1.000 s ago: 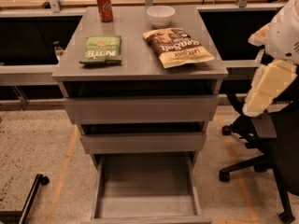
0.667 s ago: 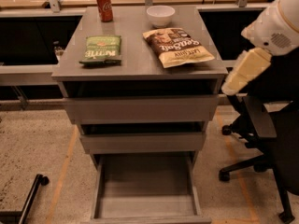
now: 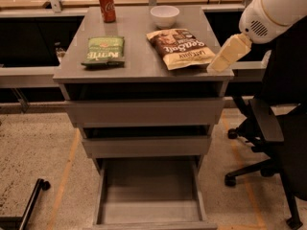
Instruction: Place brown chip bag into bottom drawer
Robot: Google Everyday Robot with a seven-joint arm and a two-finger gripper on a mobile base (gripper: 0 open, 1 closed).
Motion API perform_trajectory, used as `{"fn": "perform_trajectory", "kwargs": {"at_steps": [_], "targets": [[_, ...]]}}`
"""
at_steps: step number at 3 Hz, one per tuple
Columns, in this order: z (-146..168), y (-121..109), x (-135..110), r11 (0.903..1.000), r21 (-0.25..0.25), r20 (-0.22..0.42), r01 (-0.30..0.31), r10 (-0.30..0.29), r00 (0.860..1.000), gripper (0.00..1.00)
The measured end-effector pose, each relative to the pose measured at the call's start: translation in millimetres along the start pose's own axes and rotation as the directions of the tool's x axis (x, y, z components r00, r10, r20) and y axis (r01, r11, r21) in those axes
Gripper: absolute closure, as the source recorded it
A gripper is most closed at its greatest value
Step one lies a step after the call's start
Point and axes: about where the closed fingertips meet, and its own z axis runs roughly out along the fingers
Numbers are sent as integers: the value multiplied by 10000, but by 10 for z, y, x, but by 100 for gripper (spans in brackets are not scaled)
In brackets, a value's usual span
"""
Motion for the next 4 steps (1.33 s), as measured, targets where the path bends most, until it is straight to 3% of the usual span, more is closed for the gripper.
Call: {"fn": "perform_trajectory", "kwargs": {"at_steps": [1, 2, 3, 4], "targets": [[173, -52, -166, 9982, -407, 919, -451, 487, 9946, 0], [584, -293, -492, 9908, -762, 2043, -1121, 1255, 9708, 0], [1053, -443, -685, 9799, -1295, 2540, -1517, 1807, 9502, 0], [1549, -550, -709, 9665, -1603, 2530, -2004, 2365, 9381, 0]]}}
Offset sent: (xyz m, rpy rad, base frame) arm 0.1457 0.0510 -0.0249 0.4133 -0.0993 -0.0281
